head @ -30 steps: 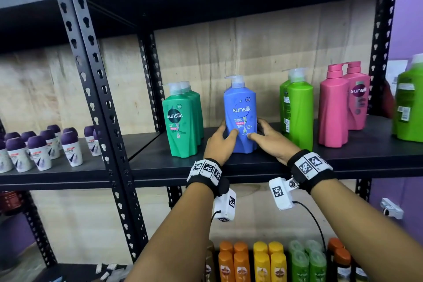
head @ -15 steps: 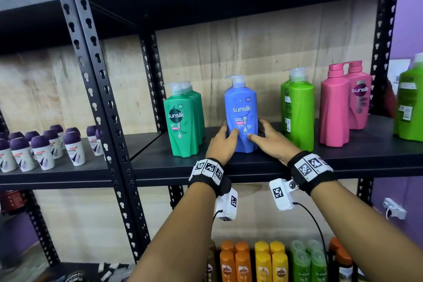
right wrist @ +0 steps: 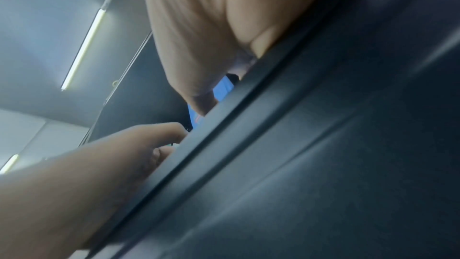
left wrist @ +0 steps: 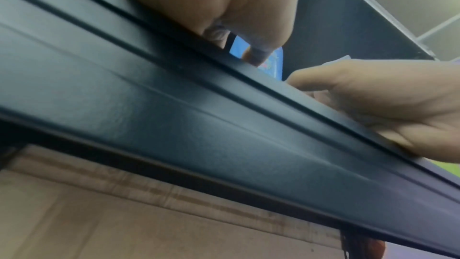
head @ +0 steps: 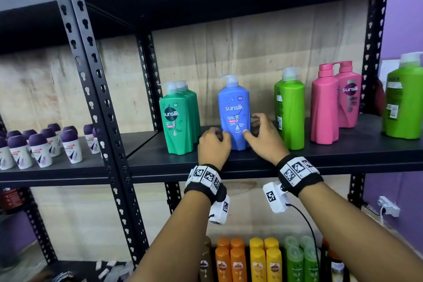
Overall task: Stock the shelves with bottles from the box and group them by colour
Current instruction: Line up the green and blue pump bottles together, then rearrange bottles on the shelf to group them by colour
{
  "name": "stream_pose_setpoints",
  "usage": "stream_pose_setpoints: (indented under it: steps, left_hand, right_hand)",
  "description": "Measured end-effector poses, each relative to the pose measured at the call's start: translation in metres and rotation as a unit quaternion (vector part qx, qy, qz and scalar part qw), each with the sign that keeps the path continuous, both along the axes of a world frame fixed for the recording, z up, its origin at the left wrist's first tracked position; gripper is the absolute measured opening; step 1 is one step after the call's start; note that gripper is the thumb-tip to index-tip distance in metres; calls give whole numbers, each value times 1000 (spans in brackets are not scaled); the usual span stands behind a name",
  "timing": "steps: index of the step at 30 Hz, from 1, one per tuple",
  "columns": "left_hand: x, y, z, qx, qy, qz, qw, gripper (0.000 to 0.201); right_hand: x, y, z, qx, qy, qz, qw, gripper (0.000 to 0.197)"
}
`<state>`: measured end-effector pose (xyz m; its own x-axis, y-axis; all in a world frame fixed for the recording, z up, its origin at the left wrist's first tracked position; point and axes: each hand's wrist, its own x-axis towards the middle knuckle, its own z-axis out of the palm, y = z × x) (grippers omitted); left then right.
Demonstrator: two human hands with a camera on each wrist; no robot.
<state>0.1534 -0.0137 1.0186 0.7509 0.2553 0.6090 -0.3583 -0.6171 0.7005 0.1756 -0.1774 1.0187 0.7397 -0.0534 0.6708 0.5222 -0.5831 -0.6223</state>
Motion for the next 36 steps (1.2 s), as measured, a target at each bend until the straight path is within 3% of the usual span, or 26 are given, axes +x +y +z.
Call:
stream_pose_setpoints:
  steps: [3, 6, 11, 20, 30, 34, 36]
  left_hand:
    - [-9, -4, -5, 15, -11, 10, 1000, 19]
    - [-18, -13, -5, 85, -26, 11, 996, 18]
    - [-30, -45, 17, 158, -38, -1, 987, 24]
    - [-54, -133, 62, 190, -71, -17, 979, 36]
    - [-40, -238, 88, 211, -123, -54, 968, 21]
    - [-24, -261, 99, 182, -104, -50, 977, 46]
    - [-15, -269, 102, 167, -69, -56, 982, 57]
  right_hand:
    - [-14, -1, 2, -30, -41, 0, 999, 24]
    - [-32, -13, 7, -87, -54, 20, 995, 11]
    - [-67, -49, 31, -187, -102, 41, 976, 11]
    - [-97, -148, 64, -262, -68, -18, 962, 21]
    - [-95, -280, 64, -184, -67, -143, 970, 17]
    - [-86, -323, 73, -101, -75, -234, 964, 45]
    - [-79, -338, 80, -55, -74, -241, 966, 59]
